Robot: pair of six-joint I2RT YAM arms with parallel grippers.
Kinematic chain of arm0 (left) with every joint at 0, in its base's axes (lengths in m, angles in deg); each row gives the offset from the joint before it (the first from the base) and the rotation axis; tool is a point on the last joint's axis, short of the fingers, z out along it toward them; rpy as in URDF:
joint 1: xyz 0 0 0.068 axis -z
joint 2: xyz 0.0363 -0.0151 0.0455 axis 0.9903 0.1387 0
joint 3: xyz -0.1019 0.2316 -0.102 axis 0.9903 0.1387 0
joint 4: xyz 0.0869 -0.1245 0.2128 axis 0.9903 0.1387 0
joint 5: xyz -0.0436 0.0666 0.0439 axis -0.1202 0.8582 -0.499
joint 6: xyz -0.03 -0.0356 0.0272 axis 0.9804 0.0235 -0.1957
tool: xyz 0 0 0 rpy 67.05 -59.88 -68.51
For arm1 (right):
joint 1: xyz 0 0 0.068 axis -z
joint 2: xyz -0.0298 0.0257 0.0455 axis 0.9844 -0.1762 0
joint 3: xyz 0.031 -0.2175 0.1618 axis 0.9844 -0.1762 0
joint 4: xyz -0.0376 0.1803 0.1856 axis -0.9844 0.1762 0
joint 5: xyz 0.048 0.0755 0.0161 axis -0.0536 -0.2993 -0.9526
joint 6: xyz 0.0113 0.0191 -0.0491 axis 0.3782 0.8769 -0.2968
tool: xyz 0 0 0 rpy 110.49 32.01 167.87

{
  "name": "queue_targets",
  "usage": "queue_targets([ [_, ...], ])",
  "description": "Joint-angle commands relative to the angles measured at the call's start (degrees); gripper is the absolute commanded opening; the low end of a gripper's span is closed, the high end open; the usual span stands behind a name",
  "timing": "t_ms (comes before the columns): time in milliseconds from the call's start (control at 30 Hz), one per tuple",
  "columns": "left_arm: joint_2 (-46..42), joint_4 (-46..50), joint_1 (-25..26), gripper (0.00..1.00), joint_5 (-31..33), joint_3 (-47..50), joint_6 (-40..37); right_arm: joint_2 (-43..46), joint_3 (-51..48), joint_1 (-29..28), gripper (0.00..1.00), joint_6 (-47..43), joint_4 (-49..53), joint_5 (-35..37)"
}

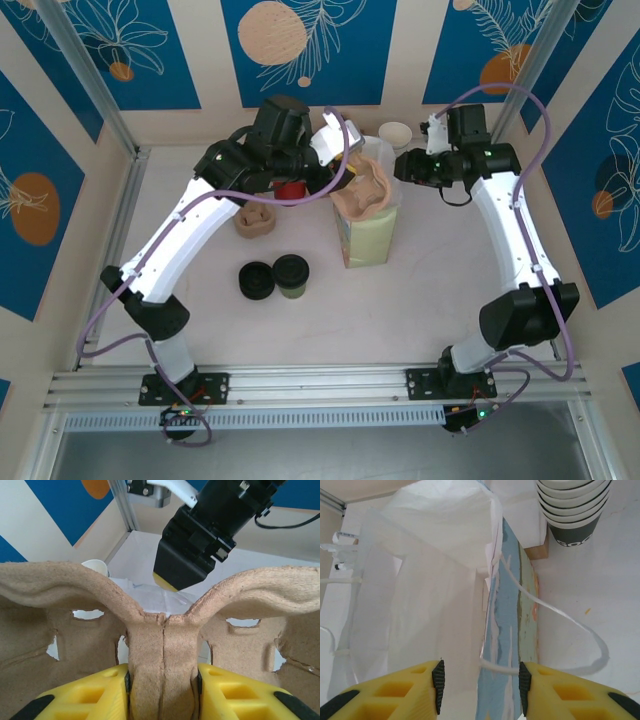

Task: Pack the takeout coffee

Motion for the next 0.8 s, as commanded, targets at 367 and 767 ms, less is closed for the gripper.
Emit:
queue_targets([
  [367,1.2,-0.9,-1.3,0.35,-3.0,-2.3,2.2,-4.8,3.0,-1.6,0.27,-2.4,2.0,-0.7],
  [767,2.3,-0.7,-1.3,0.35,-7.1,-2.3,5.1,3.6,-0.7,-3.5,0.0,-5.3,3.3,0.9],
])
